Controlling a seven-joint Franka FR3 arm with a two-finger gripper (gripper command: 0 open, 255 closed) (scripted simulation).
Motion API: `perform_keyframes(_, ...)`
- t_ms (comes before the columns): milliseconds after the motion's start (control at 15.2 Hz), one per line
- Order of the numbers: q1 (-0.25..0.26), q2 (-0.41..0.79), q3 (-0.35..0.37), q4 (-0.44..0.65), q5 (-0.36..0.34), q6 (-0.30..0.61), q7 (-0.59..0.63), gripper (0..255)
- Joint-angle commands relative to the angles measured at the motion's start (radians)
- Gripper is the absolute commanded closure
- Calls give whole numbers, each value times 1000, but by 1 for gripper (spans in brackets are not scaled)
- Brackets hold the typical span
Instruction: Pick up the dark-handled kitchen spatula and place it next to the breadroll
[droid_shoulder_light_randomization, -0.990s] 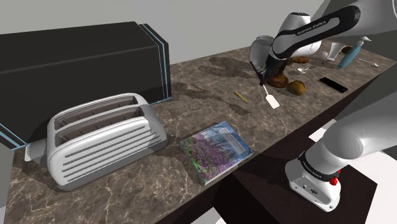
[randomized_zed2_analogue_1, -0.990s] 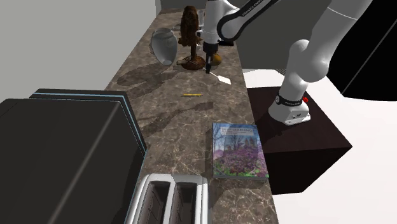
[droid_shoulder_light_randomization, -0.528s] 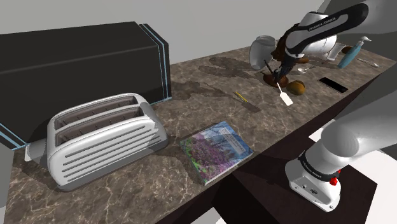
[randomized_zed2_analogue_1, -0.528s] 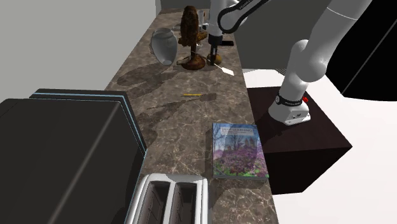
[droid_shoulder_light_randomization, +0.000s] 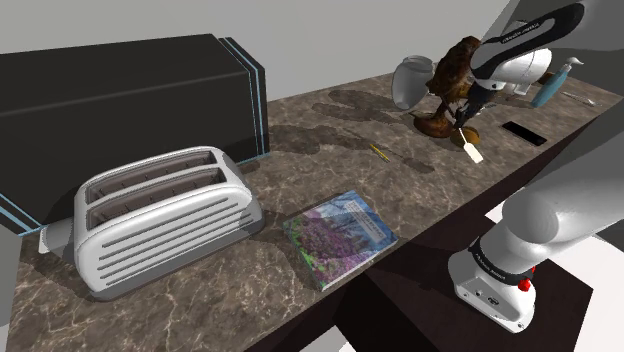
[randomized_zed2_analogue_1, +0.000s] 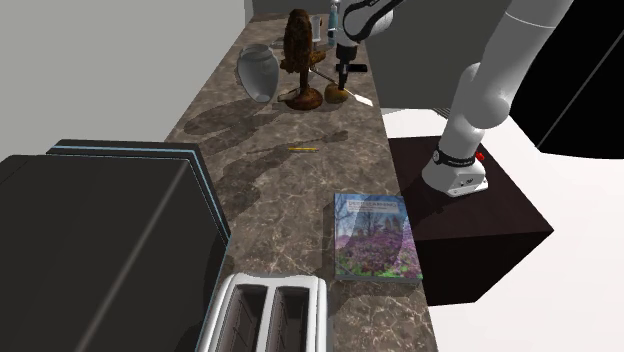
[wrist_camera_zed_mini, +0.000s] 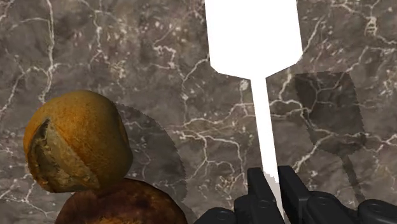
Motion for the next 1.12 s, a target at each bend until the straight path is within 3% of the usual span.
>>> perform_keyframes(0, -23, 30, -41, 35, 18, -9, -79, 255)
perform_keyframes(1056, -18, 220, -37, -22, 184, 209, -206, 255)
